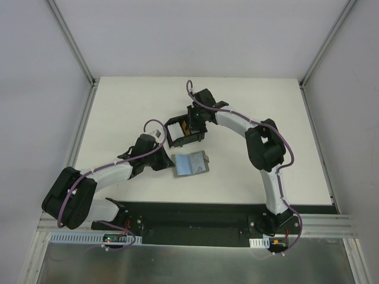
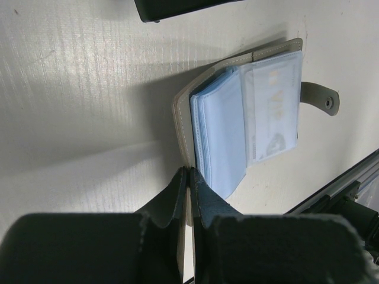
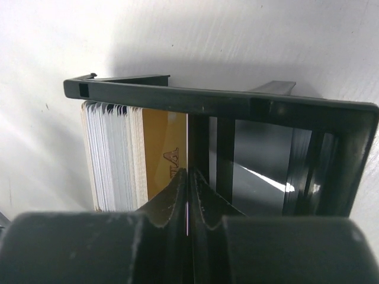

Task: Put the credit cards into the card holder
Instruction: Pick up the credit card from the storage box, then insert the credit card into the card holder.

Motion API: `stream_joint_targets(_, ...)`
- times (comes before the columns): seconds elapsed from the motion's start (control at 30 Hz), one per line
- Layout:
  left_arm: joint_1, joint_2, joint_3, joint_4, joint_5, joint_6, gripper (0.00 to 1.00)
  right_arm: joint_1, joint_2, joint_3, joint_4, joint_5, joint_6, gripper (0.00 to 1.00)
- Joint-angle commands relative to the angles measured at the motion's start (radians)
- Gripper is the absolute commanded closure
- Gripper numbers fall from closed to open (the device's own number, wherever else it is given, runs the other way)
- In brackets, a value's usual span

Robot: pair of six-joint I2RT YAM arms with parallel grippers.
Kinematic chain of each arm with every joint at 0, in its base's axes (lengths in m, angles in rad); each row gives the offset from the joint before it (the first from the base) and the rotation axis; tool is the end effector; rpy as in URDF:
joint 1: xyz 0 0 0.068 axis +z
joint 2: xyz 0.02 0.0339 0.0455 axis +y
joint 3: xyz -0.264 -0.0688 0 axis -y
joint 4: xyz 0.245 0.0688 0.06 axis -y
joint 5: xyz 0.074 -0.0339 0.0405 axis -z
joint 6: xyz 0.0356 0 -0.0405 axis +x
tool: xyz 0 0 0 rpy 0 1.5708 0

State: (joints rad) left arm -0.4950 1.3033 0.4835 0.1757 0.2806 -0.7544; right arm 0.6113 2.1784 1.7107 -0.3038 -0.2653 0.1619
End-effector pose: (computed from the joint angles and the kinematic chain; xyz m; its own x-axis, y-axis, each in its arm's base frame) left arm 0.2134 -0.1264 0.1650 -0.8311 -0.2992 -0.4688 0.1127 0.7348 -0.6688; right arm 0.3993 0.2912 0.1978 -0.6776 -0.2849 -0.6780 -0.6065 0.7380 0.2960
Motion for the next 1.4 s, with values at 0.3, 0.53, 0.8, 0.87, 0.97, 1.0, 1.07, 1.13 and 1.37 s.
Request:
stream_joint_targets(0.3, 0.018, -0.010, 0.000, 0.004, 0.020, 0.023, 1.00, 0.011, -0.011, 0.063, -0.044, 0.044, -0.050, 1.00)
stream_joint_targets(0.53, 0.018, -0.012, -0.014, 0.004, 0.022, 0.024, 1.00, 0.008, -0.155, 0.024, -0.028, 0.080, -0.094, 1.00)
stream_joint_targets(0.8, 0.018, -0.016, -0.022, 0.004, 0.023, 0.018, 1.00, -0.002, -0.314, -0.086, 0.002, 0.103, -0.082, 1.00)
stream_joint_targets(0.87, 0.018, -0.015, -0.023, 0.005, 0.020, 0.017, 1.00, 0.005, -0.386, -0.153, 0.025, 0.129, -0.070, 1.00)
stream_joint_targets(0.97, 0.018, -0.015, -0.025, 0.008, 0.022, 0.015, 1.00, 0.047, -0.483, -0.245, 0.028, 0.242, -0.071, 1.00)
stream_joint_targets(1.0, 0.018, -0.016, -0.025, 0.008, 0.023, 0.012, 1.00, 0.070, -0.509, -0.284, 0.028, 0.292, -0.071, 1.00)
stream_joint_targets(1.07, 0.018, -0.013, -0.025, 0.010, 0.023, 0.013, 1.00, 0.113, -0.575, -0.370, 0.049, 0.354, -0.050, 1.00)
stream_joint_targets(1.13, 0.018, -0.015, -0.026, 0.008, 0.023, 0.012, 1.00, 0.122, -0.649, -0.497, 0.151, 0.307, 0.032, 1.00)
stream_joint_targets(1.37, 0.018, -0.006, -0.042, 0.019, 0.029, 0.013, 1.00, 0.117, -0.720, -0.854, 0.520, -0.043, 0.326, 1.00)
